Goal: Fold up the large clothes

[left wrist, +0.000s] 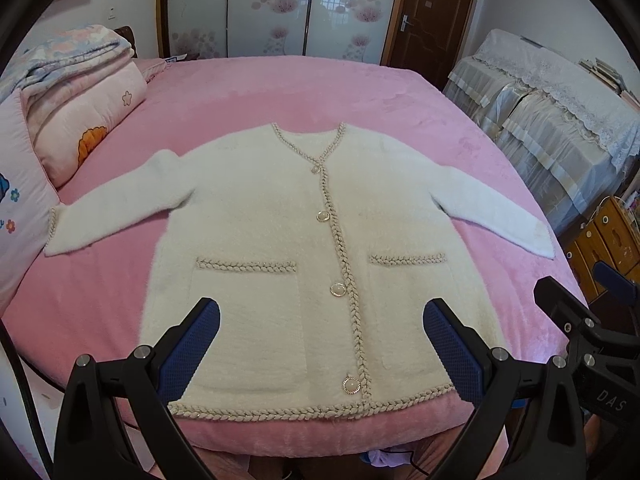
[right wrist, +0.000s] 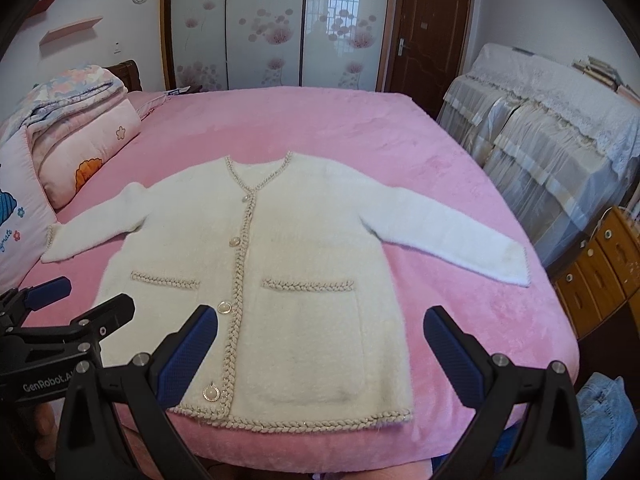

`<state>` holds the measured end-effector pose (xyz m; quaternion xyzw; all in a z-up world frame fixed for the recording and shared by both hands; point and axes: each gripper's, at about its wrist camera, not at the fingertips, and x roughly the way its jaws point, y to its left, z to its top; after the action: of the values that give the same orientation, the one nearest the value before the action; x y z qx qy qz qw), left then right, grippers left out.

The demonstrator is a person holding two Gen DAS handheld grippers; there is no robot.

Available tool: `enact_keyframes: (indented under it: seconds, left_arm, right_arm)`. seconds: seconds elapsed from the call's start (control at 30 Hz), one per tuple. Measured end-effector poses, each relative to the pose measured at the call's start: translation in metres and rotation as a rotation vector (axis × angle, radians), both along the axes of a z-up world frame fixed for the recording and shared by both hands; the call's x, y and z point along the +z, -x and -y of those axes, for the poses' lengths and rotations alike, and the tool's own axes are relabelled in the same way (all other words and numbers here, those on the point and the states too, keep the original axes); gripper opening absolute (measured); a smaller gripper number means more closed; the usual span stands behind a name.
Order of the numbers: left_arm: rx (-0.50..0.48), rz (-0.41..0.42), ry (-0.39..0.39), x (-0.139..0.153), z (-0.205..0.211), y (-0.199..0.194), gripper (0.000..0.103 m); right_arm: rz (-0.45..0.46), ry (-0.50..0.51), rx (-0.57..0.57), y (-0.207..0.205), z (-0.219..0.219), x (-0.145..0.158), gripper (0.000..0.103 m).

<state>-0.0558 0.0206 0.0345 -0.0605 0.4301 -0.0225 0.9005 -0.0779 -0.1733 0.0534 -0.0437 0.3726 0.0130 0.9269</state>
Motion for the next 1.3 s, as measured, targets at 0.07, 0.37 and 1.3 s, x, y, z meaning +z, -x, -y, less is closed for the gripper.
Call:
enact_keyframes:
  seconds: [0.07,0.37,1.3]
  left_arm:
    - [0.003,0.017,-0.003,0.005,-0.005,0.007,0.101]
    - [0.033,0.049,-0.04,0.015,-0.015,0.028,0.101]
    - [-0.021,0.052,-0.093,0.018,0.037,-0.029,0.101]
  right_arm:
    - [0.021,0.017,0.002,0.005,-0.004,0.006,0.103]
    - [0.035,0.01,0.034,0.015,-0.014,0.008,0.103]
    - [-0.01,-0.125,0.006,-0.029,0.039,-0.02,0.103]
